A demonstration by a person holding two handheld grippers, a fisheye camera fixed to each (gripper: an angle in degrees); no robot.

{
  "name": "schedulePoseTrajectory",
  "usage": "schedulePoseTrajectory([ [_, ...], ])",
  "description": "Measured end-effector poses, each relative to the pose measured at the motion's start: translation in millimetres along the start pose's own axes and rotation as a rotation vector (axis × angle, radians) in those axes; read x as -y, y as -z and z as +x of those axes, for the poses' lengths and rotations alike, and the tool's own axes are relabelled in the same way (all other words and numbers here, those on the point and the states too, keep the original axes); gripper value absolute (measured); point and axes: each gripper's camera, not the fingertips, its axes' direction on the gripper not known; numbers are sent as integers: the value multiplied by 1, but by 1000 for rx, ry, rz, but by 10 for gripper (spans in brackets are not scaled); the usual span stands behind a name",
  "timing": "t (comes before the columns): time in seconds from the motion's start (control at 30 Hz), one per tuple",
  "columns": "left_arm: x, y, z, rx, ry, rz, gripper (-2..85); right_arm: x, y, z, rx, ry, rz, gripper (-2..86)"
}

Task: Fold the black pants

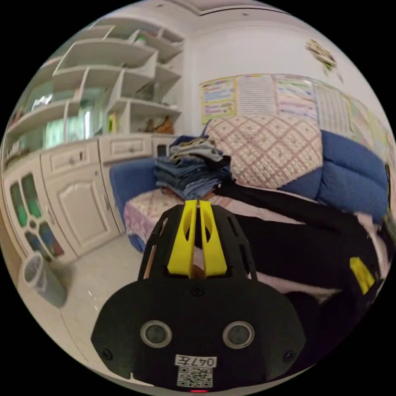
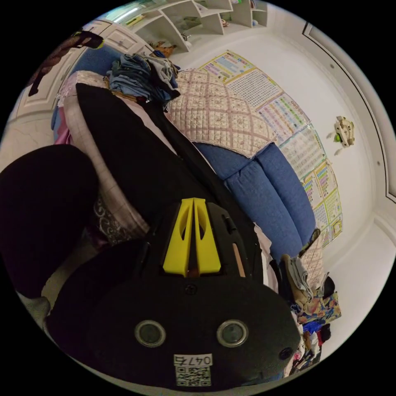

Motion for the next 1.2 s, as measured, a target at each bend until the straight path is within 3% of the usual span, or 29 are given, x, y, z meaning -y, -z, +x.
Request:
schedulePoseTrajectory([
  [0.17,15,-36,-102,-73,114,-166,76,37,46,9,-52,84,-9,-6],
  [0.87,139,-168,-356,-249,461,-247,85,139,168,89,-67,136,-33,-6],
  [1.2,179,-211,-387,-260,433,-245,-4,164,198,124,-75,150,-33,-6],
])
